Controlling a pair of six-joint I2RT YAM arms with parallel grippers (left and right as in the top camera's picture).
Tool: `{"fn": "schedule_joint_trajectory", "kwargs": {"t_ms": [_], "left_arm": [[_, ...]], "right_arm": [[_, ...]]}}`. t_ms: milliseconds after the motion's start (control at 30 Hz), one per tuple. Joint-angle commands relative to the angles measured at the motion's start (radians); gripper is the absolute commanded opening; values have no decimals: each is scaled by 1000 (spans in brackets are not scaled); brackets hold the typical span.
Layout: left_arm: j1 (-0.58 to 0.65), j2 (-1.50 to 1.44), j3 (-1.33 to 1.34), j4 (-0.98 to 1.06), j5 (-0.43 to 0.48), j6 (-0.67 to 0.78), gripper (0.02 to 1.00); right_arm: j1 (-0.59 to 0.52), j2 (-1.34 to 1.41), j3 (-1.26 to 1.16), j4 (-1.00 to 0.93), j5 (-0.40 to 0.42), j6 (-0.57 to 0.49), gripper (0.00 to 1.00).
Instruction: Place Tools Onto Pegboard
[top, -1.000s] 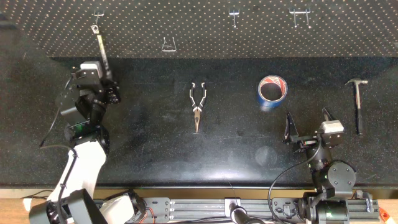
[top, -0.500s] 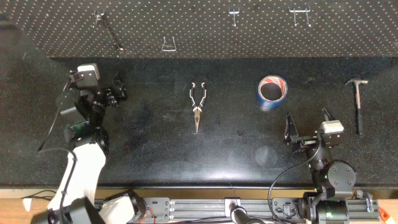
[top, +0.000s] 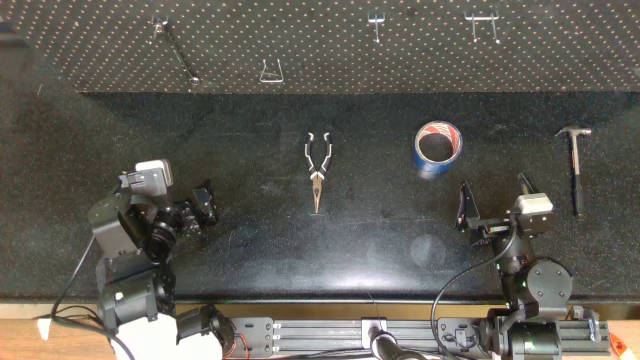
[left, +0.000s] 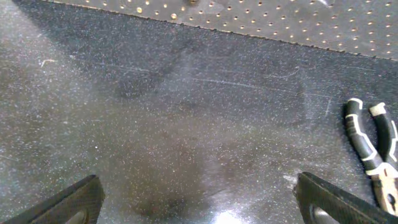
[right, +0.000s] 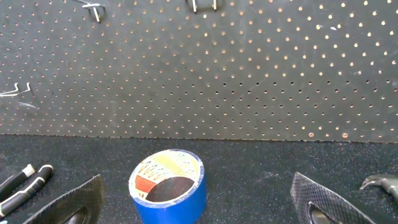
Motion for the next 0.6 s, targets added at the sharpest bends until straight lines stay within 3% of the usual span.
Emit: {"fn": "schedule_joint_trajectory", "kwargs": {"t_ms": [33, 133, 200, 467, 600], "left_arm": [[3, -6, 5, -24, 139, -156, 996], [-24, -9, 5, -39, 121, -209, 996], [-85, 2, 5, -37, 15, -295, 996], [-624, 168, 5, 90, -322, -552, 996], [-848, 371, 66, 179, -376, -603, 996]], "right_arm": [[-3, -9, -3, -6, 5, -14, 976], [-3, -9, -3, -6, 5, -14, 976], [-3, -9, -3, -6, 5, -14, 976], [-3, -9, -3, -6, 5, -14, 976], [-3, -9, -3, -6, 5, -14, 978]]}}
